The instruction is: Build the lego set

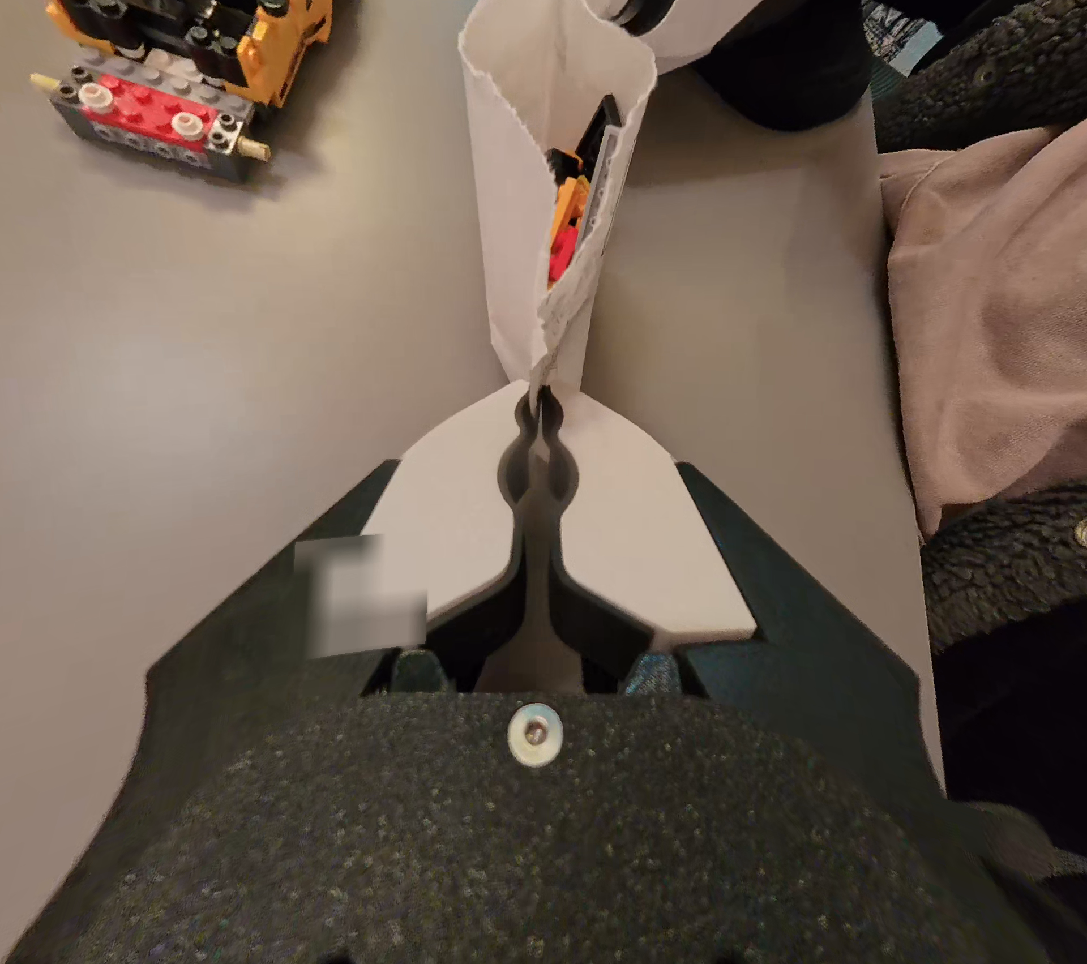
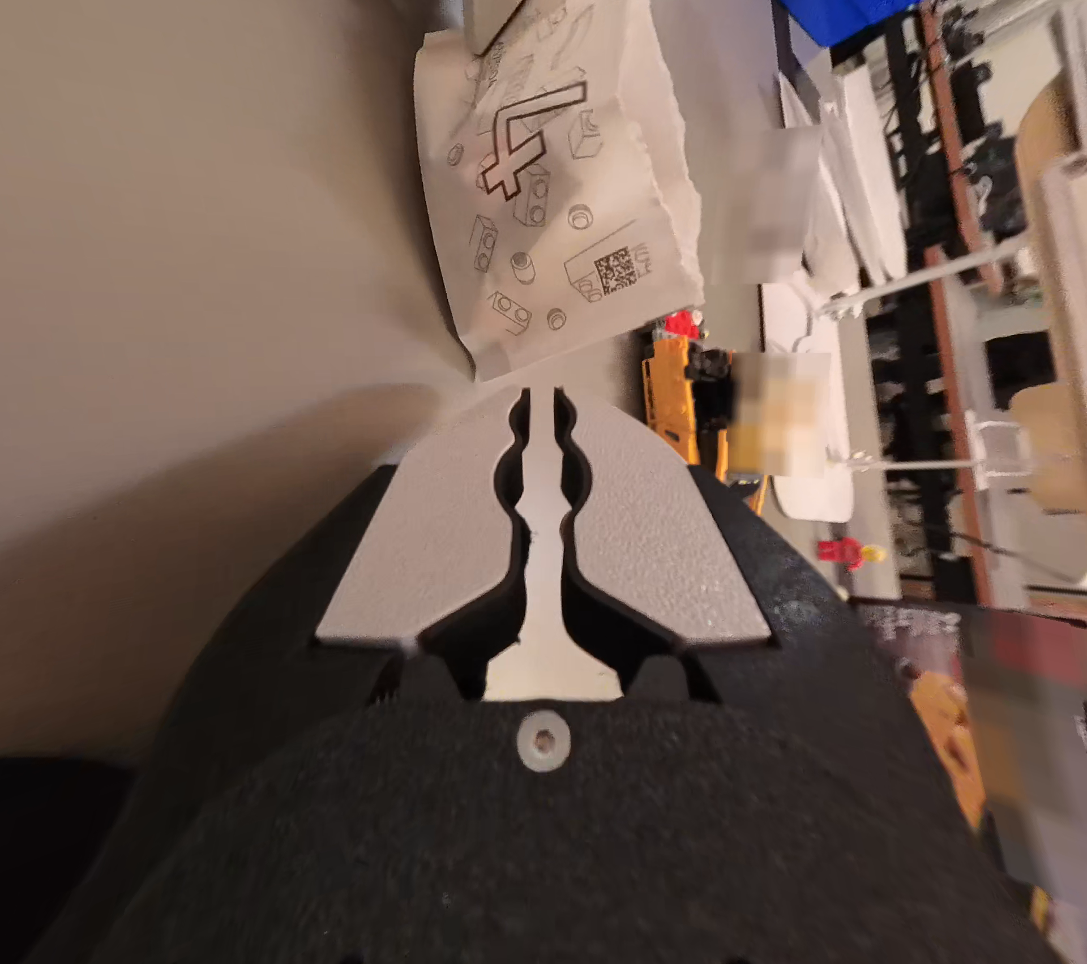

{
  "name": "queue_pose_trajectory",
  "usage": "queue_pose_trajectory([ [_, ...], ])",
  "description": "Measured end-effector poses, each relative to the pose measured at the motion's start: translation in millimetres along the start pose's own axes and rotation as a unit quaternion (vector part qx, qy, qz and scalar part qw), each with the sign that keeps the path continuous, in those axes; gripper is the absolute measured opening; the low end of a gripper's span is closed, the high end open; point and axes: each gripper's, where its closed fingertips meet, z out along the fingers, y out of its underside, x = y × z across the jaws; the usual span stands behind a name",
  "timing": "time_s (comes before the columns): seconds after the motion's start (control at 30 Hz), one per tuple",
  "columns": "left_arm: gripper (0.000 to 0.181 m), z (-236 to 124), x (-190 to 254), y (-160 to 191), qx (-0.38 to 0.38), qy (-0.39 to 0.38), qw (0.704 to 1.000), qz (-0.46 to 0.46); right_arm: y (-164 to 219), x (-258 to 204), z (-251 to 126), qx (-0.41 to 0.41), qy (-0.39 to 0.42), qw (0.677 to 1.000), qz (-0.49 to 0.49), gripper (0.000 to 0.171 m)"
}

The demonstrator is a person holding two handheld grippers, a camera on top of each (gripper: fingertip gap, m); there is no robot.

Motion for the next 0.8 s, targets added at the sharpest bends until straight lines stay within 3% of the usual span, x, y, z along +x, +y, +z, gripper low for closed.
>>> queue_pose_trajectory([
  [0.03, 0.001, -1.9, -0.5, 0.9, 0.000, 0.003, 1.000, -0.004, -2.3, 0.2, 3.2, -0.002, 0.001, 1.000, -0.018, 0.008],
  [0.23, 0.002, -12.6, -5.7, 9.9, -0.014, 0.026, 0.999, -0.045, -16.4, 4.7, 21.2, 0.004, 0.002, 0.997, -0.082, 0.024],
  [0.37, 0.002, -22.0, -11.7, 17.5, -0.017, 0.031, 0.998, -0.060, -9.1, 5.1, 33.8, -0.013, -0.060, 0.998, 0.015, 0.042],
  [0.43, 0.002, -25.1, -14.3, 19.1, -0.017, 0.025, 0.998, -0.060, -8.2, 8.4, 39.0, -0.006, -0.062, 0.998, 0.012, 0.047],
  [0.8, 0.000, -39.5, -23.7, 23.0, -0.008, -0.066, 0.998, 0.013, -28.5, -1.3, 63.0, 0.015, -0.100, 0.995, 0.022, 0.044],
])
